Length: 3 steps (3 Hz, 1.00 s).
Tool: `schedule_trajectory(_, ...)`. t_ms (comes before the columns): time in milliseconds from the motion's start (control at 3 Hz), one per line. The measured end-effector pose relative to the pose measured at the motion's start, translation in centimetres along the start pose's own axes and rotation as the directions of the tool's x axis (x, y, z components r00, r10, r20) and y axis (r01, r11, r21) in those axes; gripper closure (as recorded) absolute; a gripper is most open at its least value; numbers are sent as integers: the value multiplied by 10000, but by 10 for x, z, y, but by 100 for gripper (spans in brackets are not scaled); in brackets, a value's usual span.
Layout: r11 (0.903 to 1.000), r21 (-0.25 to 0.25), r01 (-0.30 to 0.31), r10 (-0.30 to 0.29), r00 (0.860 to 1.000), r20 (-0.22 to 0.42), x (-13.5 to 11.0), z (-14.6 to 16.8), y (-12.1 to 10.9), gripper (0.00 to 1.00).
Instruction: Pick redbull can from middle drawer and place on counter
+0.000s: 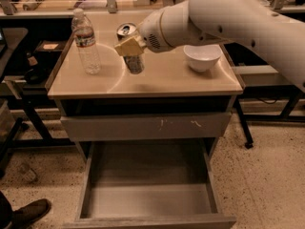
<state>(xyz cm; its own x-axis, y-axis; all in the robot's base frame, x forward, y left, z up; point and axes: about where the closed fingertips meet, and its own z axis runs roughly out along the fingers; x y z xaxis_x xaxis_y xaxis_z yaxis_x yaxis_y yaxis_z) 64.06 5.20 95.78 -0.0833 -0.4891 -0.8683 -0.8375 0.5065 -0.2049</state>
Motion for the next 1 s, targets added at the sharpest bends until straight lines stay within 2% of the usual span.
schedule_trajectory(1000,9935,-892,-707,711,9975,12,15,63,-41,100)
